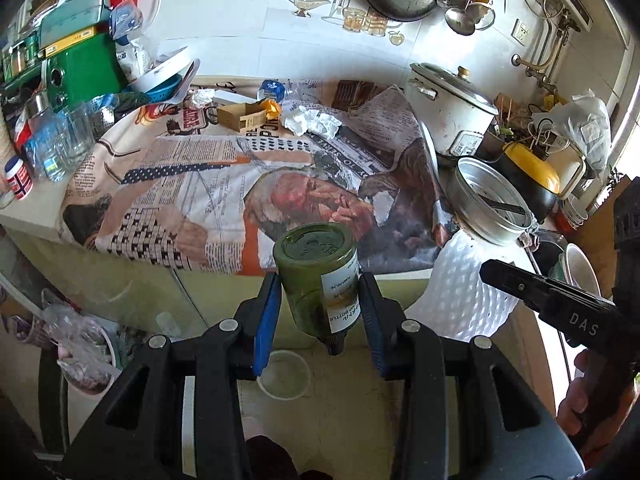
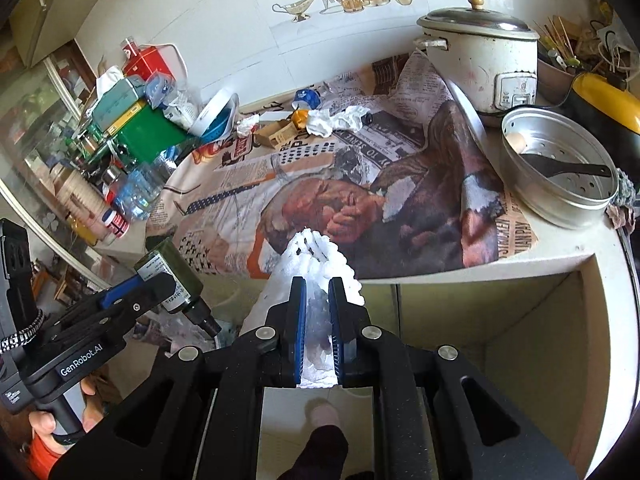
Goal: Collect trash
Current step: 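Carry the bottle and foam net down toward the white floor bin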
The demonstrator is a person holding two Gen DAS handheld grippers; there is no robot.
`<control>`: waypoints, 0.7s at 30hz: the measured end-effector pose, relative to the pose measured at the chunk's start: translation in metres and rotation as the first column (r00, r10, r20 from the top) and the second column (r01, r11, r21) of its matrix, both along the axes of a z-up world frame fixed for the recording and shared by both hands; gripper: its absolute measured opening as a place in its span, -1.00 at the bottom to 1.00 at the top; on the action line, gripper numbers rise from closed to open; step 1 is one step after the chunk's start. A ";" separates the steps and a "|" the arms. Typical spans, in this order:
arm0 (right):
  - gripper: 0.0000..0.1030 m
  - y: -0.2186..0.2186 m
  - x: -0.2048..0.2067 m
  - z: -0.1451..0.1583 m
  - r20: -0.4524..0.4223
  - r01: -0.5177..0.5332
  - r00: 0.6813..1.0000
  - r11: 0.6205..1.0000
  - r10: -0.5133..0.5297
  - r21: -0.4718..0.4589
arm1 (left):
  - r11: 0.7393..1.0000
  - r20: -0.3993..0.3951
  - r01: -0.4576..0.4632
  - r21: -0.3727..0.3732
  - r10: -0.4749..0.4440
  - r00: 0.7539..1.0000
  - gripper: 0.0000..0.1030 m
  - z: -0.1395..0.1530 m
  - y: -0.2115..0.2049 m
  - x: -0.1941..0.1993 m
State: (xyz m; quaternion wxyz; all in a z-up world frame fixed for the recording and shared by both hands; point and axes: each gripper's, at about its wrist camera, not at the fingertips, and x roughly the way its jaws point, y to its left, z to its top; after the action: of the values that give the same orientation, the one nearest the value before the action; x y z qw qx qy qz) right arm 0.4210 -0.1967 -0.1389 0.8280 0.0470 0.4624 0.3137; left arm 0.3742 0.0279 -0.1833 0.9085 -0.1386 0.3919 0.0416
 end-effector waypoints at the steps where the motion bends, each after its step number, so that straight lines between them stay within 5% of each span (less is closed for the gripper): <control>1: -0.80 -0.002 -0.002 -0.004 -0.008 -0.005 1.000 1.000 0.005 -0.002 | 1.000 -0.013 -0.002 -0.004 0.001 1.000 -0.24 -0.005 -0.001 -0.003; 12: -0.80 0.002 -0.007 -0.083 -0.110 -0.011 0.994 0.999 0.007 -0.035 | 1.000 -0.160 0.018 -0.015 -0.020 0.987 -0.24 -0.097 0.003 0.007; 21: -0.80 0.027 -0.002 -0.212 -0.202 0.068 0.976 0.995 -0.081 -0.073 | 0.992 -0.250 0.117 -0.047 -0.125 0.960 -0.24 -0.242 0.019 0.036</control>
State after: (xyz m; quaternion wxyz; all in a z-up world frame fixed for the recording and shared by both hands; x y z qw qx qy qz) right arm 0.4188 -0.1696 -0.3506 0.7883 0.0690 0.5531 0.2605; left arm 0.4105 0.0474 -0.4256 0.8497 -0.1223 0.5129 -0.0030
